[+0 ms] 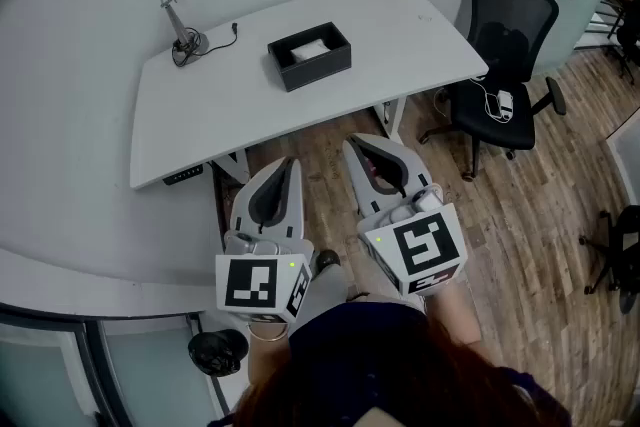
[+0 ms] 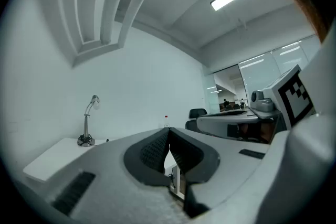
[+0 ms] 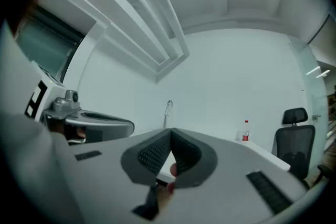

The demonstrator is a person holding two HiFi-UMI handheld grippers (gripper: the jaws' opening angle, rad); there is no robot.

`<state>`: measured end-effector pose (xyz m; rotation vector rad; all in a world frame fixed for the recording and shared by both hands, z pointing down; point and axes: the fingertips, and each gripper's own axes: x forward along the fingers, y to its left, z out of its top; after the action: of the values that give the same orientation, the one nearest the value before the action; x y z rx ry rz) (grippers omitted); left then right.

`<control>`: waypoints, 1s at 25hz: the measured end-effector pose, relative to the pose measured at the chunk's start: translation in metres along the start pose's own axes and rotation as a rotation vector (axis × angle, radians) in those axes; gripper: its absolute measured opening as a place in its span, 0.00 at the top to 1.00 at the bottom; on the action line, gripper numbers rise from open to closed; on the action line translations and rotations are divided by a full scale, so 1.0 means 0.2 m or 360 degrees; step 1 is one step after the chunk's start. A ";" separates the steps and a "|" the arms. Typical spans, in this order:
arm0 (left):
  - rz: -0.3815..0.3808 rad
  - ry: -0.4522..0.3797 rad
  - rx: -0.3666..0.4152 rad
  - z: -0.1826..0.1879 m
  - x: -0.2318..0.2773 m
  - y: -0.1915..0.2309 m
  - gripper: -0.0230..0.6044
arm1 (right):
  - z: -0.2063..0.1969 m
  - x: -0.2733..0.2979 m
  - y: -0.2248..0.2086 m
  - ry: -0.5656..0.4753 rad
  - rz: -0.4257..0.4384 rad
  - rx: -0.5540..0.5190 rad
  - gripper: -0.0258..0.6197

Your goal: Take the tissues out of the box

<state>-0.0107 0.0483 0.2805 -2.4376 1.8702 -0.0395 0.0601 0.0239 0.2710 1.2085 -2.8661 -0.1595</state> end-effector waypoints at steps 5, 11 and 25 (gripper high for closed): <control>0.0001 0.0006 -0.0012 -0.02 0.04 0.07 0.92 | 0.01 0.06 -0.01 -0.0025 -0.0014 0.0022 0.93; -0.0004 0.0020 -0.0029 -0.05 0.10 0.15 0.92 | 0.00 0.15 -0.02 -0.0031 0.0004 0.0045 0.93; -0.0022 0.0047 -0.0068 -0.12 0.29 0.37 0.92 | -0.09 0.42 -0.07 0.0051 -0.0004 0.0041 0.93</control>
<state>-0.0679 -0.0272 0.2985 -2.4912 1.8857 -0.0367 0.0130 -0.0480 0.2864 1.2079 -2.8481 -0.1029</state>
